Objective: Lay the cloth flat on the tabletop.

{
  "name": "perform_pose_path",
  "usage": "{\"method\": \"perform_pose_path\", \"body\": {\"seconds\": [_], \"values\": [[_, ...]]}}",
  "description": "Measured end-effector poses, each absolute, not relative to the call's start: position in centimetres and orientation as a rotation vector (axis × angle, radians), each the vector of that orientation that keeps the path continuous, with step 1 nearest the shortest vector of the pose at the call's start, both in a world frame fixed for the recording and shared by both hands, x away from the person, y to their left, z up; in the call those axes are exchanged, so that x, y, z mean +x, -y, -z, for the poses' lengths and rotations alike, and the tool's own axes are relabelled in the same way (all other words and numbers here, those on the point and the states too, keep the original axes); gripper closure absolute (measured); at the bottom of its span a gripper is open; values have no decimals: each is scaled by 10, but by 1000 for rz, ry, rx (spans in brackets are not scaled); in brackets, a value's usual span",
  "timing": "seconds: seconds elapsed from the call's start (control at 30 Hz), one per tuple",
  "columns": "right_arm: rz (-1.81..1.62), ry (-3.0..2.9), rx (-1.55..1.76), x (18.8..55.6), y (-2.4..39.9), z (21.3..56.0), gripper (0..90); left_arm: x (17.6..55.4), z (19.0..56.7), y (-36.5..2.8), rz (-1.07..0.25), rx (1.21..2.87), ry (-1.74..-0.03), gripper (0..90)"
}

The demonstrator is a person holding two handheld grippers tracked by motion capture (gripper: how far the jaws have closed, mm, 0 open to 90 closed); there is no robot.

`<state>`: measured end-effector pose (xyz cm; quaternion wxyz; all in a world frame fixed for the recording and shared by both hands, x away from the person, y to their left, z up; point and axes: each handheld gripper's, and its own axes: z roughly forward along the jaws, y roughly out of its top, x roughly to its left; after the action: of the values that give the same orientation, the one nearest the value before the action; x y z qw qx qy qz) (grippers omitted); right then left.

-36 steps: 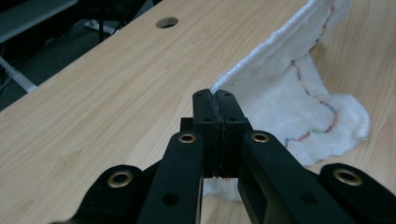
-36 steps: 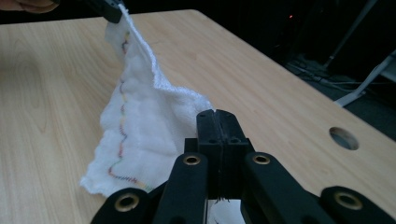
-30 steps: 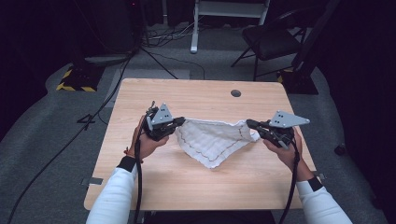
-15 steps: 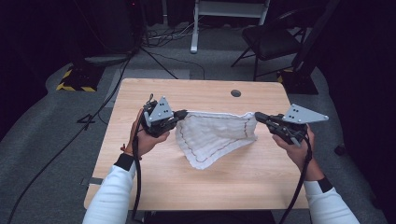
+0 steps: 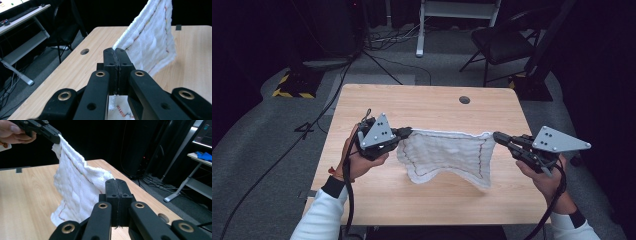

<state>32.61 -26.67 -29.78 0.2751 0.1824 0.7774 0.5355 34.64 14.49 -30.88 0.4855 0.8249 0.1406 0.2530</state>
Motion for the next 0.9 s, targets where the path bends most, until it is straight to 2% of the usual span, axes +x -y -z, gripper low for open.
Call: {"method": "perform_pose_path", "body": {"seconds": [0.13, 0.3, 0.4, 0.43, 0.5, 0.63, 0.9], "values": [[-1430, -2096, 496, 327, 265, 300, 900, 352, 311, -145, -600, 2018, -358, 887], [-1413, -2099, 558, 348, 265, 309, 900, 378, 321, -138, -585, 2044, -401, 886], [-1383, -2105, 607, 370, 263, 319, 900, 406, 332, -131, -567, 2075, -459, 885], [-1352, -2113, 639, 385, 262, 327, 900, 426, 341, -126, -556, 2091, -503, 885], [-1327, -2121, 656, 392, 261, 330, 900, 436, 346, -123, -560, 2100, -522, 884], [-1242, -2148, 734, 431, 260, 352, 900, 476, 371, -109, -550, 2105, -613, 884], [-1156, -2178, 822, 480, 260, 377, 900, 514, 400, -92, -594, 2143, -717, 871]]}}
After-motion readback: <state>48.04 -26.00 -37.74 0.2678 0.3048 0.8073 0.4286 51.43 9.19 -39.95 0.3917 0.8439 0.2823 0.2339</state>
